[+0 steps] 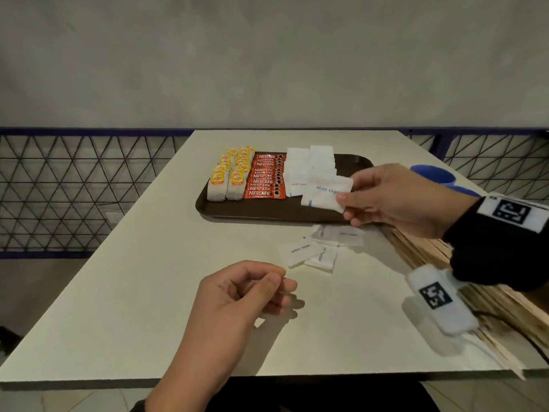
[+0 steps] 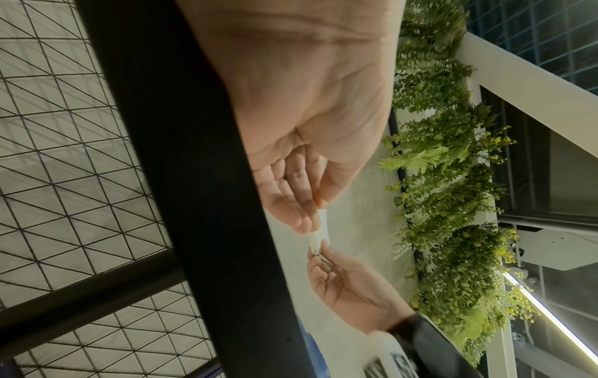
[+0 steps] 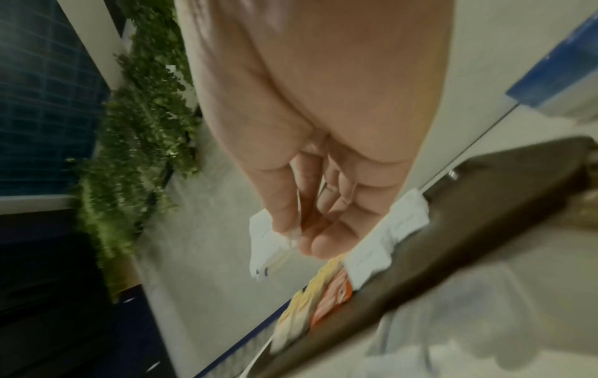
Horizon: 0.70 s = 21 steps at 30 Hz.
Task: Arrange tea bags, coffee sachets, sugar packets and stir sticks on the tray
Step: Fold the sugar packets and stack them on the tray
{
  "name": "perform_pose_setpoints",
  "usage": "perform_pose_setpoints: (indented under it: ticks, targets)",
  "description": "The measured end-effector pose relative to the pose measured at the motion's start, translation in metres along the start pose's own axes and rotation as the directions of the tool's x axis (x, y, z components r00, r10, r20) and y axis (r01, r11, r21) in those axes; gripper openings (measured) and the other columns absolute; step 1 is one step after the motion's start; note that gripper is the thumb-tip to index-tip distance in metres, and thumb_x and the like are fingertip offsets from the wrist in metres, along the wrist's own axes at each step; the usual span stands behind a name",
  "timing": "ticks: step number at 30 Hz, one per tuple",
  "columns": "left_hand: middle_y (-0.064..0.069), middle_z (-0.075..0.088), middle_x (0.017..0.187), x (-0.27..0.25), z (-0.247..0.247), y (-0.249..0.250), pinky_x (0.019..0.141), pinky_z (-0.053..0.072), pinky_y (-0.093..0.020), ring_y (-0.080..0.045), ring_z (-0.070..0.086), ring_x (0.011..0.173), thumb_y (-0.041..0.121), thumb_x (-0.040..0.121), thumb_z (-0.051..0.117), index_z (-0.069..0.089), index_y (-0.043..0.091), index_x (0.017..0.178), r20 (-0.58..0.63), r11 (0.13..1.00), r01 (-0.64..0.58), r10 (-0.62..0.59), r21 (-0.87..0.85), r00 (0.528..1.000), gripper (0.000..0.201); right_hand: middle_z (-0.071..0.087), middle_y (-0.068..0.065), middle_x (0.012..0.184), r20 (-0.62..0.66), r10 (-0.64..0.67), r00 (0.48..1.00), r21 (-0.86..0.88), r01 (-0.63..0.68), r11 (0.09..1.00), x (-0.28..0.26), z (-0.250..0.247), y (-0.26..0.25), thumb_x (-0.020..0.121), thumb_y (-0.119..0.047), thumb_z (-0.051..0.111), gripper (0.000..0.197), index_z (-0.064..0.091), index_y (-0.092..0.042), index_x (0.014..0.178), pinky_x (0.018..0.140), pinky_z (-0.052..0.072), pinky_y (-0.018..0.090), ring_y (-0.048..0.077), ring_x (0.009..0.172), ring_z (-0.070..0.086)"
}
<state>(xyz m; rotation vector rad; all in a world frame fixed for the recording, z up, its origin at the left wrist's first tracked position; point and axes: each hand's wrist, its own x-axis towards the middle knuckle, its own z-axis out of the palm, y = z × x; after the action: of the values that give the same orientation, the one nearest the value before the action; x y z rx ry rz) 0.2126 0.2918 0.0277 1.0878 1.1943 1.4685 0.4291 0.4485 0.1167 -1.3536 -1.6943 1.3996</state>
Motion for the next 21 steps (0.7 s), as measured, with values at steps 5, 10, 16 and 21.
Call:
perform_pose_setpoints:
  ticks: [5,10,16,21]
  targets:
    - [-0.018,0.076,0.076,-0.001,-0.001,0.001,0.053,0.050,-0.019,-0.021,0.067,0.059,-0.001,0.089,0.066,0.078,0.009,0.077,0.026,1.000,0.001,-0.001,-0.006,1.000,0.019,0.070,0.014,0.087,-0.158,0.145,0.977,-0.014,-0.149,0.989,0.074,-0.033,-0.002,0.093,-0.007,0.072,0.013,0.069,0.000,0.104,0.071,0.062,0.028,0.018,0.075,0.067]
    - [-0.023,0.072,0.067,0.004,-0.001,0.002,0.046,0.047,-0.018,-0.022,0.064,0.049,0.012,0.077,0.079,0.077,0.004,0.074,0.050,0.999,0.011,-0.009,-0.039,0.999,0.009,0.065,0.012,0.085,-0.167,0.278,0.946,-0.054,-0.290,0.956,0.128,-0.038,0.012,0.096,-0.005,0.068,0.009,0.065,-0.001,0.104,0.059,0.059,0.023,0.016,0.072,0.062]
    - [-0.024,0.072,0.067,0.010,-0.005,-0.006,0.052,0.054,-0.025,-0.035,0.071,0.057,0.025,0.056,0.079,0.077,0.009,0.066,0.118,0.998,0.067,-0.066,-0.012,0.991,0.020,0.060,0.011,0.082,-0.280,0.288,0.916,-0.215,-0.353,0.911,0.173,-0.032,0.027,0.092,0.001,0.070,0.014,0.059,-0.007,0.090,0.061,0.053,0.031,0.019,0.072,0.059]
    - [-0.027,0.073,0.072,0.018,-0.010,-0.020,0.063,0.059,-0.030,-0.043,0.072,0.065,0.058,0.049,0.092,0.078,0.012,0.069,0.190,0.999,0.034,-0.030,-0.018,0.981,0.052,0.060,0.011,0.084,-0.265,0.299,0.917,-0.236,-0.363,0.902,0.186,-0.033,0.023,0.093,-0.001,0.070,0.013,0.061,-0.005,0.103,0.066,0.057,0.033,0.019,0.074,0.060]
